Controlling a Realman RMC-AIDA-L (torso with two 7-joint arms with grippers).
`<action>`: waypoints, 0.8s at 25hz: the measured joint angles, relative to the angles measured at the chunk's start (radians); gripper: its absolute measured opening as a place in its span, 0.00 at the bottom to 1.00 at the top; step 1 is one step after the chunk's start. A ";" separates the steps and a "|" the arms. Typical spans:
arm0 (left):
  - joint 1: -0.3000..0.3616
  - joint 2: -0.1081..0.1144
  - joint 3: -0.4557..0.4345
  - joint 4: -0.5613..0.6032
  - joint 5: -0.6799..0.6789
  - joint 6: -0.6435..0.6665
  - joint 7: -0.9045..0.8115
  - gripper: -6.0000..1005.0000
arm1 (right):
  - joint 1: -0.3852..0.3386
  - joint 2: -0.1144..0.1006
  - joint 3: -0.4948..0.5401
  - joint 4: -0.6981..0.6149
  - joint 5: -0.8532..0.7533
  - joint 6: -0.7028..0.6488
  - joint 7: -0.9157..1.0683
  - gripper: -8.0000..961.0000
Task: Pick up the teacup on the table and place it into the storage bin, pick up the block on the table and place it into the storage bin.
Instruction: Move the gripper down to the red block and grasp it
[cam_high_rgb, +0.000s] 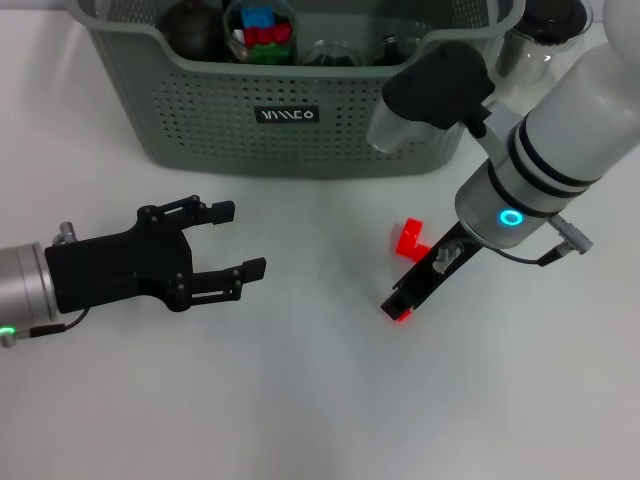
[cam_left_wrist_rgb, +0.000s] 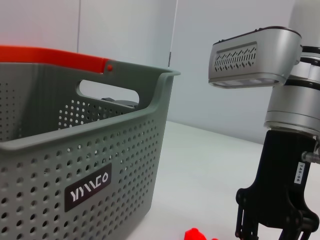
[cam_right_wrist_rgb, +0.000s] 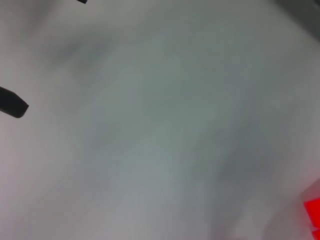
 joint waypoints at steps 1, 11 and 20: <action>0.000 0.000 0.000 0.000 0.000 0.000 0.000 0.82 | 0.000 0.000 0.000 0.000 0.000 -0.001 0.000 0.48; 0.000 0.000 -0.003 0.000 0.000 0.000 0.000 0.82 | -0.006 -0.001 0.004 0.005 0.000 -0.006 0.004 0.45; 0.000 0.000 -0.004 0.000 0.000 -0.001 0.000 0.82 | 0.001 0.004 -0.007 0.007 0.006 -0.001 -0.010 0.45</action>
